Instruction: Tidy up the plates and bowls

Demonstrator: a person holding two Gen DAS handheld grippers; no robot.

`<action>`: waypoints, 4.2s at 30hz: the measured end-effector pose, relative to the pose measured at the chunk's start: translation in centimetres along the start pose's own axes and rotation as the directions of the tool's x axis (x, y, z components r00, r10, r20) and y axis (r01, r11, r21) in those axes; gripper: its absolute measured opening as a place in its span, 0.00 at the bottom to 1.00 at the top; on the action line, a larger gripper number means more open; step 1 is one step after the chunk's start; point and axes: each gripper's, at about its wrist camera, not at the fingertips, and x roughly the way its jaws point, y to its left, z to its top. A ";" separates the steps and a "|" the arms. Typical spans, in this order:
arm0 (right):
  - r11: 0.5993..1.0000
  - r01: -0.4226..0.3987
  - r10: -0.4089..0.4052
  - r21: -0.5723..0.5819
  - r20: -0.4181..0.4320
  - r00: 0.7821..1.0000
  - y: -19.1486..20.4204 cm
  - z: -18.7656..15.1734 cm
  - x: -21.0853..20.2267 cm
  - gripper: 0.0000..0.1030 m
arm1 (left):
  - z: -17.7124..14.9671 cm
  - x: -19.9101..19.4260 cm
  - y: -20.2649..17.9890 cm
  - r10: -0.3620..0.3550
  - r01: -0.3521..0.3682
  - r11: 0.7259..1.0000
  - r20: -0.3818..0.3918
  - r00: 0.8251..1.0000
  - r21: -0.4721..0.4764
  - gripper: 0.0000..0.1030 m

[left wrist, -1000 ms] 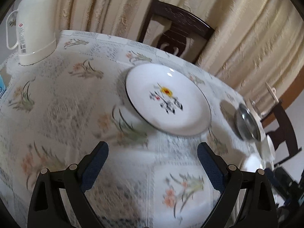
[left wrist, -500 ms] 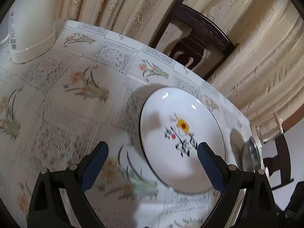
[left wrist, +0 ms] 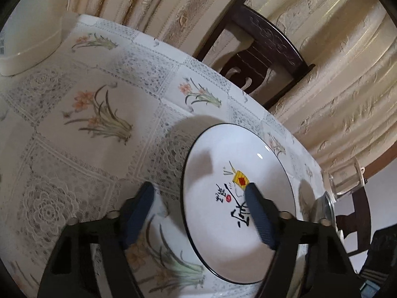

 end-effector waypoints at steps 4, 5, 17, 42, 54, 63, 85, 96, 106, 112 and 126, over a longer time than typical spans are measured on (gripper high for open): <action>1.000 0.014 -0.014 -0.016 -0.008 1.000 0.5 0.6 0.9 0.49 | 0.1 0.5 0.1 -0.014 0.014 1.000 0.003 1.000 0.012 0.53; 1.000 0.017 -0.017 -0.019 -0.009 1.000 0.6 0.9 1.2 0.47 | 0.1 0.5 0.2 -0.023 0.023 1.000 0.005 1.000 0.011 0.49; 0.998 0.055 -0.055 -0.004 -0.047 0.997 -0.1 2.8 4.8 0.31 | -0.2 1.4 0.3 -0.066 0.066 0.997 0.021 0.998 0.029 0.34; 0.943 0.203 -0.179 -0.262 0.110 0.978 3.6 1.4 3.4 0.30 | -0.4 0.1 -1.0 -0.015 0.006 0.995 0.082 0.997 0.101 0.34; 0.957 0.202 -0.166 -0.207 0.179 0.970 2.4 0.3 -0.5 0.30 | -1.1 -1.6 -4.0 -0.080 0.065 0.986 0.088 0.993 0.156 0.34; 0.970 0.220 -0.190 -0.107 0.241 0.952 -0.3 -2.4 -6.1 0.30 | -3.8 -2.5 -9.0 -0.154 0.138 0.958 0.042 0.987 0.250 0.34; 0.941 0.277 -0.324 0.195 0.278 0.904 -7.6 -11.4 -15.0 0.30 | -15.2 -2.7 -18.7 -0.205 0.249 0.816 -0.141 0.968 0.521 0.34; 0.931 0.252 -0.320 0.263 0.262 0.910 -9.0 -14.5 -15.2 0.30 | -17.9 -2.8 -19.9 -0.179 0.230 0.764 -0.144 0.973 0.603 0.34; 0.918 0.251 -0.333 0.307 0.253 0.908 -10.3 -16.3 -15.6 0.30 | -20.0 -2.0 -20.2 -0.153 0.234 0.732 -0.180 0.972 0.640 0.34; 0.913 0.255 -0.338 0.318 0.243 0.909 -10.8 -16.7 -15.5 0.30 | -20.7 -1.6 -20.3 -0.141 0.236 0.720 -0.195 0.971 0.653 0.34; 0.907 0.280 -0.361 0.316 0.235 0.902 -10.8 -17.3 -15.3 0.30 | -21.2 -0.9 -20.4 -0.130 0.261 0.717 -0.245 0.961 0.646 0.41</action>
